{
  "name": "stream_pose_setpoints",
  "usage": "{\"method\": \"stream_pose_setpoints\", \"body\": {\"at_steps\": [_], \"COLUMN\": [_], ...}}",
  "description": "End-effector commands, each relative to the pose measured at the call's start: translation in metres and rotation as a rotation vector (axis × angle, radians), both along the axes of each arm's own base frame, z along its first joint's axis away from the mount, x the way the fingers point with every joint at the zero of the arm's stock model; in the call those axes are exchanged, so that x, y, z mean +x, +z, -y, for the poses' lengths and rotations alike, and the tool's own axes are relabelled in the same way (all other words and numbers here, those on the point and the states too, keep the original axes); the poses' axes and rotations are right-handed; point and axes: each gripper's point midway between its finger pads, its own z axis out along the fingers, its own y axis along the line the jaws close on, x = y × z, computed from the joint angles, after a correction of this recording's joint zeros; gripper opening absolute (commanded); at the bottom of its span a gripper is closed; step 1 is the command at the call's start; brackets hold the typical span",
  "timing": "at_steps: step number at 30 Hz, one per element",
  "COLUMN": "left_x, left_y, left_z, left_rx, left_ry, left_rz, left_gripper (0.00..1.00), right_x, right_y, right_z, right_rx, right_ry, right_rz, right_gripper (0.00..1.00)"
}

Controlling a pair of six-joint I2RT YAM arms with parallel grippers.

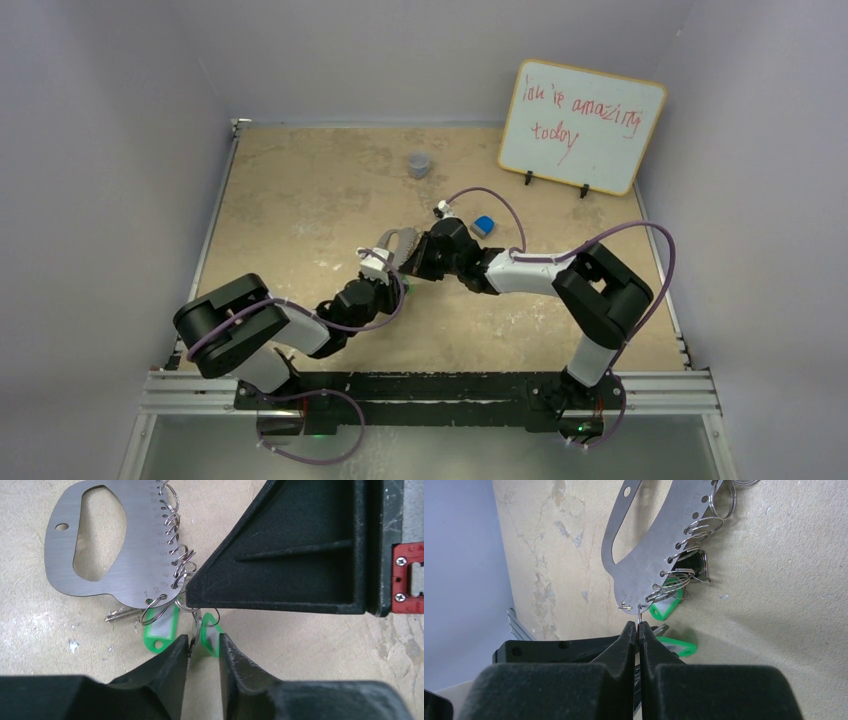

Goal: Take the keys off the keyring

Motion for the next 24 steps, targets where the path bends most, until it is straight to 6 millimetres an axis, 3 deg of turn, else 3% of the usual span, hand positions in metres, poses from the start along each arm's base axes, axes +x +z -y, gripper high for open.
{"method": "stream_pose_setpoints", "body": {"at_steps": [1,5,16,24], "left_x": [0.012,0.011,-0.004,-0.002], "left_y": [0.023,0.02,-0.003,-0.004], "left_z": [0.016,0.012,-0.031,-0.047], "left_rx": [-0.096,-0.113,-0.096,-0.07], "left_ry": [0.013,0.04,0.198,0.266], "left_rz": [0.052,0.032,-0.067,-0.066], "left_gripper": [0.2,0.0,0.0,0.0], "right_x": [0.003,-0.005,0.005,0.01], "right_y": [0.021,0.02,0.048,0.065], "right_z": [-0.008,-0.006,0.006,0.018], "right_rx": [0.056,0.054,0.079,0.106], "right_ry": [-0.005,0.018,0.012,0.04], "right_rz": [0.032,0.007,0.049,0.076], "right_gripper": [0.01,0.01,0.0,0.0]}}
